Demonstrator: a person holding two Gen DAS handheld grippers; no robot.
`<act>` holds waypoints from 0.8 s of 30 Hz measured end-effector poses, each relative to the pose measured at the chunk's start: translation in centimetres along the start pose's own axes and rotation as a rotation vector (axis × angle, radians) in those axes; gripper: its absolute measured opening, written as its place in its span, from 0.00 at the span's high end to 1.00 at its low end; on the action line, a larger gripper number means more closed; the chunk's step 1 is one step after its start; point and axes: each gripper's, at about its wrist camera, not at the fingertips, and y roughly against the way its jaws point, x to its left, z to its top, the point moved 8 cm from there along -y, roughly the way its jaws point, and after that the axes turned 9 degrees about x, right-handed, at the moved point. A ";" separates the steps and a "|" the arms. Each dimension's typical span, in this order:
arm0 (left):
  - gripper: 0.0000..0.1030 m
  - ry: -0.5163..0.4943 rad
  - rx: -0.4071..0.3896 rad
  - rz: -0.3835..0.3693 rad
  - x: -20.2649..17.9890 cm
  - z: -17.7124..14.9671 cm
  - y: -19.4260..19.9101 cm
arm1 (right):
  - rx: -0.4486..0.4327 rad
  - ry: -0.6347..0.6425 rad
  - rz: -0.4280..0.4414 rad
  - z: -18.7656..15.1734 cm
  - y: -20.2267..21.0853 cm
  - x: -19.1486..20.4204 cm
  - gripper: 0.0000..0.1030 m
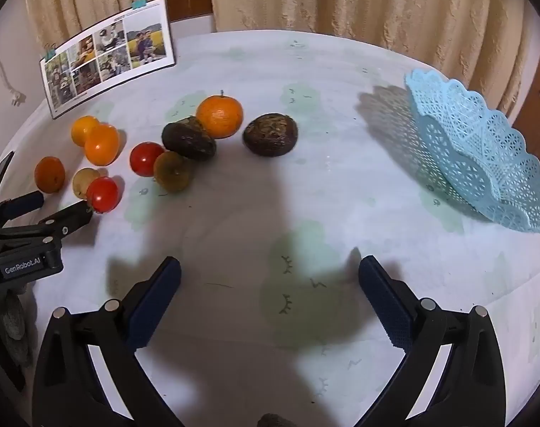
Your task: Organize fruits
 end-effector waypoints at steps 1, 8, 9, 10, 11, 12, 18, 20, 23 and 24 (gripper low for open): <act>0.05 0.000 0.001 -0.001 0.0 0.0 0.0 | 0.000 -0.004 -0.002 0.0 0.0 -0.1 0.02; 0.05 -0.001 0.000 0.001 0.0 0.0 0.0 | -0.005 -0.049 -0.014 0.0 0.0 -0.2 0.02; 0.05 -0.001 0.000 0.001 0.0 0.0 0.0 | -0.005 -0.055 -0.016 0.0 0.0 -0.2 0.02; 0.05 -0.001 0.000 0.001 0.0 0.0 0.0 | -0.006 -0.062 -0.019 0.0 0.0 -0.4 0.02; 0.05 -0.001 0.000 0.001 0.0 0.0 0.0 | -0.007 0.002 0.017 0.0 0.1 0.5 0.02; 0.05 -0.001 0.000 0.001 0.0 0.0 0.0 | -0.007 0.001 0.017 0.0 0.1 0.5 0.02; 0.05 0.000 0.000 0.000 0.0 0.0 0.0 | -0.008 0.000 0.018 0.0 0.1 0.2 0.02; 0.05 0.000 0.000 0.000 0.0 0.0 0.0 | -0.008 -0.002 0.016 -0.1 0.0 0.2 0.02; 0.05 0.000 0.000 0.000 0.0 0.0 0.0 | -0.009 -0.003 0.017 -0.1 0.0 0.1 0.02; 0.05 0.000 0.000 0.000 0.0 0.0 0.0 | -0.010 -0.003 0.017 -0.1 0.0 0.1 0.02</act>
